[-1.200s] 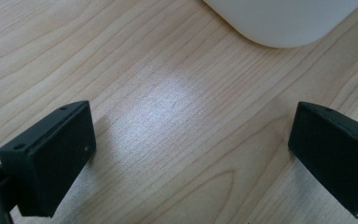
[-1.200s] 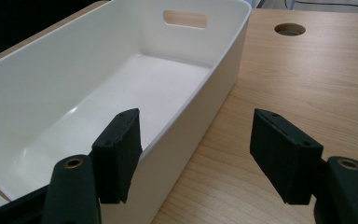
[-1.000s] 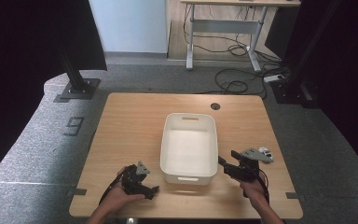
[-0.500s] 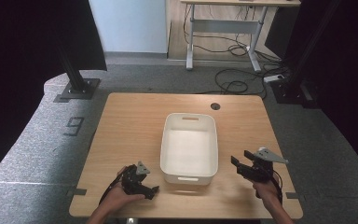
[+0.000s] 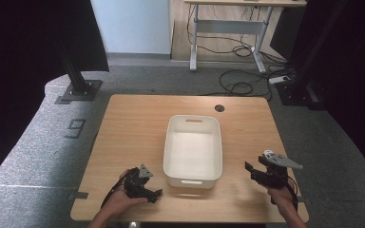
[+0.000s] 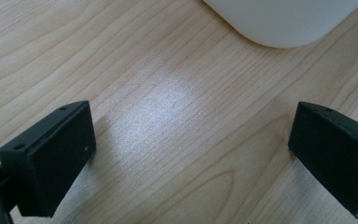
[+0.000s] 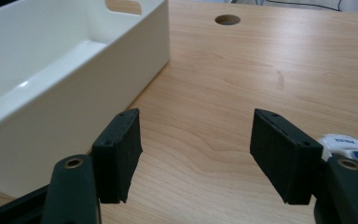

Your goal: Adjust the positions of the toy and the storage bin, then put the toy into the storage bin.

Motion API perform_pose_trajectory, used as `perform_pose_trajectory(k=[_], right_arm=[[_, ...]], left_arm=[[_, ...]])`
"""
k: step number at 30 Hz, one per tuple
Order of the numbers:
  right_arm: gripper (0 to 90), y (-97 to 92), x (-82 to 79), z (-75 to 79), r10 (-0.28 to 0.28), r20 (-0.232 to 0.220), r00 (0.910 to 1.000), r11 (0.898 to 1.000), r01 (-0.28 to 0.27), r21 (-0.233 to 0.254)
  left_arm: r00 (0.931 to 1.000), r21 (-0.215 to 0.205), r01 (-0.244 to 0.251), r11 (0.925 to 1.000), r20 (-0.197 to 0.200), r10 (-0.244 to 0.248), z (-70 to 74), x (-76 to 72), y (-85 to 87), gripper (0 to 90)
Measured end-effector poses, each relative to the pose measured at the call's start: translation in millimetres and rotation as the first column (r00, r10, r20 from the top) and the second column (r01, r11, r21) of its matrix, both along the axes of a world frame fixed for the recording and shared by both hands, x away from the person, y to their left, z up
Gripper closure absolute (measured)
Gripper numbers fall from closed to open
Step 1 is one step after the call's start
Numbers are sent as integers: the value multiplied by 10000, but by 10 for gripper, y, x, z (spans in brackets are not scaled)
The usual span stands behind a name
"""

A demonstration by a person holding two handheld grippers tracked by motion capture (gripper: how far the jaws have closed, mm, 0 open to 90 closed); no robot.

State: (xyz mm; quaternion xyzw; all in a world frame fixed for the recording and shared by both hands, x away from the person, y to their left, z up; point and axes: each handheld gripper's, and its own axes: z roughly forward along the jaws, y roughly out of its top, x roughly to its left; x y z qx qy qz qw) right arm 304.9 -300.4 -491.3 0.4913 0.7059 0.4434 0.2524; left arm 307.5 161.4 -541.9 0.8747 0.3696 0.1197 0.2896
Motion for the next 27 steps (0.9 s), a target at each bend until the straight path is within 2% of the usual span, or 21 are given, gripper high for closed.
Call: perform_pose_trajectory(k=[4,9,12,16,27], right_arm=[[334,-66,11,-13,-150,-91,9998,9999,150,-1],[319,-94,27,-14,-5,-225,9997,9998,1,-188],[316,-110,46,-21,134,-462,9988,9995,-148,-294],[315,-134,69,-36,69,-649,9979,9990,-98,-432],[301,-214,142,-59,-77,-794,9968,9988,38,-487]], left_arm=[[10000,5,-5,10000,-9,5,1,-2,-1,10],[10000,10,3,10000,-17,-3,1,-1,-2,10],[10000,11,9,10000,-18,-9,2,-1,-2,9],[10000,17,3,10000,-22,-3,2,-2,-3,10],[10000,23,10,10000,-27,-10,3,-5,-5,9]])
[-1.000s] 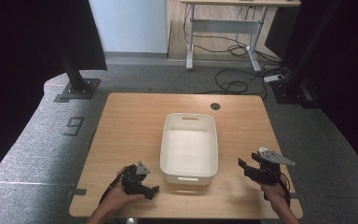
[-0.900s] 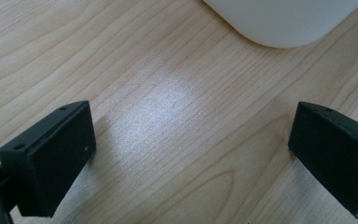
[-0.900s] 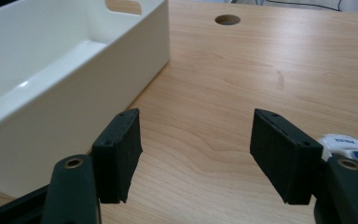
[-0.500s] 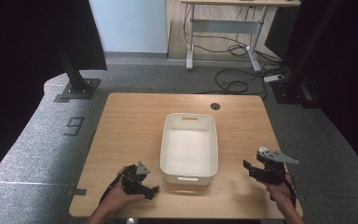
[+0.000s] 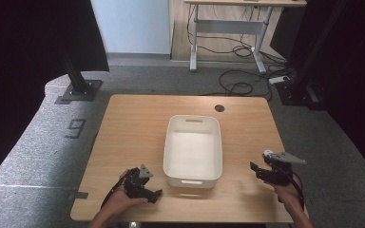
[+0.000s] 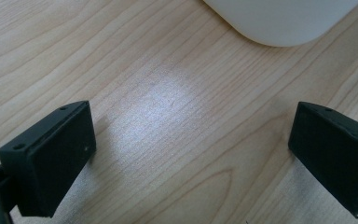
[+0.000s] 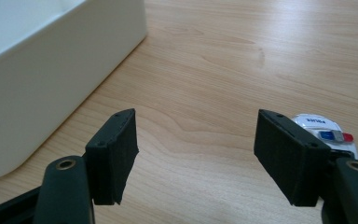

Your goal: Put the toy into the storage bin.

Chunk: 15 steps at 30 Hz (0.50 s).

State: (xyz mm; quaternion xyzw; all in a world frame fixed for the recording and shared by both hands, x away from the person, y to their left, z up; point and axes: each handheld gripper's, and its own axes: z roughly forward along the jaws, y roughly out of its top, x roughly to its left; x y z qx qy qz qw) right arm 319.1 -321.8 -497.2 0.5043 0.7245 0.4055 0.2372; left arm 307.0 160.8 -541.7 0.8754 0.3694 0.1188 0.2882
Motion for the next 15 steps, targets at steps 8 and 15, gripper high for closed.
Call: perform_pose_trajectory(k=[8,15], right_arm=[[298,-106,44,-38,-268,-124,9996,9994,266,-202],[292,-159,68,-37,-438,-92,9990,9988,436,-205]], left_arm=[[10000,11,17,10000,-11,-17,1,-2,-1,9],[10000,10,52,10000,-7,-52,1,-1,-1,9]])
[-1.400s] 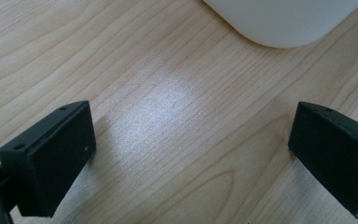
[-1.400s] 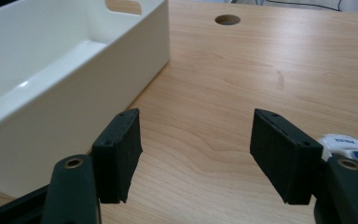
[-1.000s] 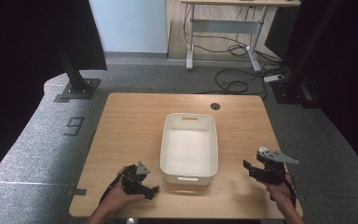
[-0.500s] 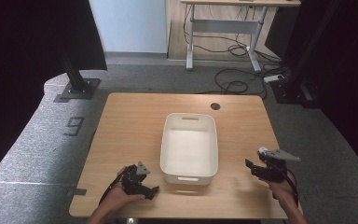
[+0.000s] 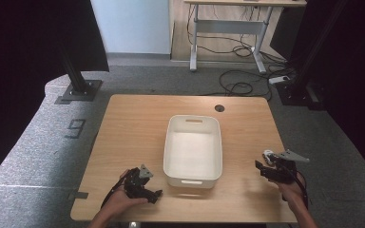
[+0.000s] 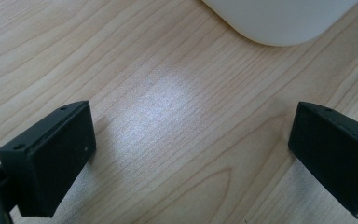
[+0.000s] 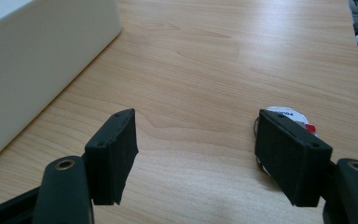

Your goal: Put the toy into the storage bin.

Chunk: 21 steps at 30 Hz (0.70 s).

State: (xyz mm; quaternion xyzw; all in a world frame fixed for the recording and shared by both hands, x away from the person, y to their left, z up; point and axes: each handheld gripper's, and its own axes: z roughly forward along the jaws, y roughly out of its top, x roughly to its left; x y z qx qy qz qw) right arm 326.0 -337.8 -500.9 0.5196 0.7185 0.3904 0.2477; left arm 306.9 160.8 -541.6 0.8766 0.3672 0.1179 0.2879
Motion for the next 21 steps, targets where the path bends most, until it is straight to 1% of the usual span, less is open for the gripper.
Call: perform_pose_trajectory(k=[6,14,21], right_arm=[[285,-42,21,-31,-13,20,10000,9998,14,-207],[287,-103,38,-22,-194,177,9997,9998,196,-99],[286,-192,70,-49,-460,172,9988,9987,464,-213]], left_arm=[[10000,-2,4,10000,0,-4,0,0,0,9],[10000,-11,20,10000,10,-20,-1,0,1,9],[10000,-19,29,10000,23,-29,-3,0,1,8]])
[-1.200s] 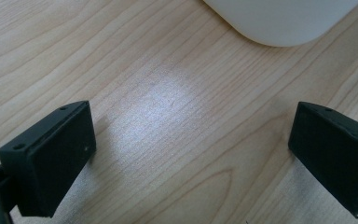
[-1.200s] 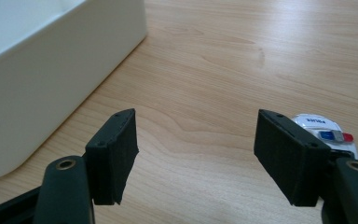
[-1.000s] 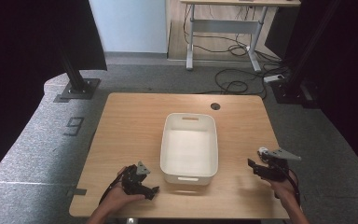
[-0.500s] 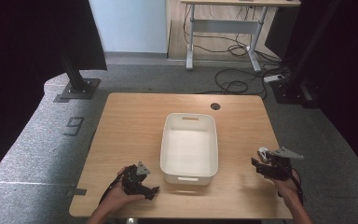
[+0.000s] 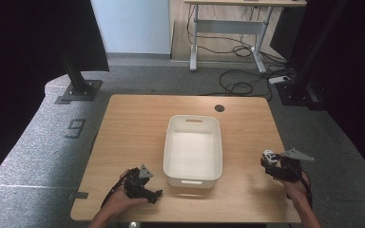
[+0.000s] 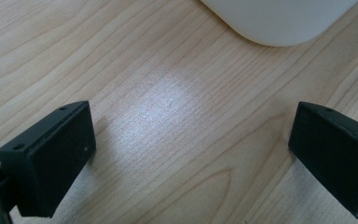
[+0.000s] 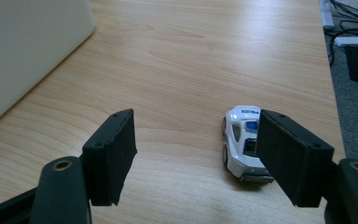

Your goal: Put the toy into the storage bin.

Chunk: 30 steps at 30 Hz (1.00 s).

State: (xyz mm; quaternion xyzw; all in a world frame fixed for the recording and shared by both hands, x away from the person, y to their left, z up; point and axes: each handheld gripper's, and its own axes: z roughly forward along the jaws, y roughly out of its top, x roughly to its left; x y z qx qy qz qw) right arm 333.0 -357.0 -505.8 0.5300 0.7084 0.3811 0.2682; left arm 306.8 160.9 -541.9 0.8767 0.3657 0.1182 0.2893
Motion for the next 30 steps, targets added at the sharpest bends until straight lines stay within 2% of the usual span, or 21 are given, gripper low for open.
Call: perform_pose_trajectory(k=[5,7,19,30], right_arm=[[294,-45,15,-6,-156,-67,9999,9999,155,-48],[308,-71,20,-7,-375,-108,9992,9992,374,-151],[329,-166,61,-46,-764,-430,9961,9970,760,-115],[330,-200,108,-100,-849,-715,9938,9964,841,-140]], left_arm=[[10000,-7,-1,10000,4,1,-1,-1,0,8],[10000,-5,2,10000,5,-2,-1,-1,1,8],[10000,9,-17,10000,8,17,0,-1,-2,7],[10000,9,-37,10000,-1,37,0,-3,-4,7]])
